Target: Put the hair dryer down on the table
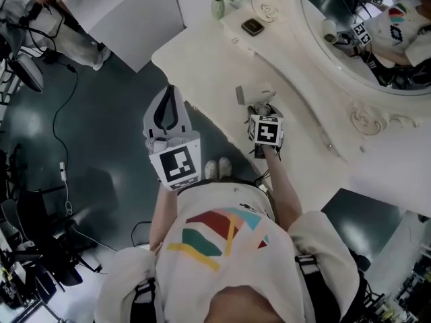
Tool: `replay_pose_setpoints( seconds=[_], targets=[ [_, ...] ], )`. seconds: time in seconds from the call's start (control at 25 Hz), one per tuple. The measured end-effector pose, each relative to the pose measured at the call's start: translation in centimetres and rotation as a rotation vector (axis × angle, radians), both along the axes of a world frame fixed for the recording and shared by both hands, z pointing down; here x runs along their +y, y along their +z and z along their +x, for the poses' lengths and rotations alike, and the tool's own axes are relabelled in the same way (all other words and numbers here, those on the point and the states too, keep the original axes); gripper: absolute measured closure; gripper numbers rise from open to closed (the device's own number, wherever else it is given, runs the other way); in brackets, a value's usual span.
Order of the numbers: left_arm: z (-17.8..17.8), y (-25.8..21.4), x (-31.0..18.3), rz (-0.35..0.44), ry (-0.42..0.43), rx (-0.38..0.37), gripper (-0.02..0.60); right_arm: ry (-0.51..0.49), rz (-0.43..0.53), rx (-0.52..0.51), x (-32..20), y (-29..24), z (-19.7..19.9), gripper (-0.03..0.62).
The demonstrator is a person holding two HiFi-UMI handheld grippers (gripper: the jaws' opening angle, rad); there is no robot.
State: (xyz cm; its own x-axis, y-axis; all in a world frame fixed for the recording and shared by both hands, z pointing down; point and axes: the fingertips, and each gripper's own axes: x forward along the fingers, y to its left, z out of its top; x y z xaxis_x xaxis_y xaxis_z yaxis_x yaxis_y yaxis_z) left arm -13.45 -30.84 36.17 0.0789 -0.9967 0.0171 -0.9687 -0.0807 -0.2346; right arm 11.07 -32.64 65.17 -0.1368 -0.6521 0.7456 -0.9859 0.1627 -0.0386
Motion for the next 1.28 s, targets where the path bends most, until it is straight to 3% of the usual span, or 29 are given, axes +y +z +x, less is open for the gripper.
replay_pose_setpoints(
  seconds=[1.28],
  targets=[
    [0.1,1.4,0.1,-0.031,0.006,0.0,0.577,0.008,-0.096,0.01,-0.4,2.2,0.6,0.333]
  ],
)
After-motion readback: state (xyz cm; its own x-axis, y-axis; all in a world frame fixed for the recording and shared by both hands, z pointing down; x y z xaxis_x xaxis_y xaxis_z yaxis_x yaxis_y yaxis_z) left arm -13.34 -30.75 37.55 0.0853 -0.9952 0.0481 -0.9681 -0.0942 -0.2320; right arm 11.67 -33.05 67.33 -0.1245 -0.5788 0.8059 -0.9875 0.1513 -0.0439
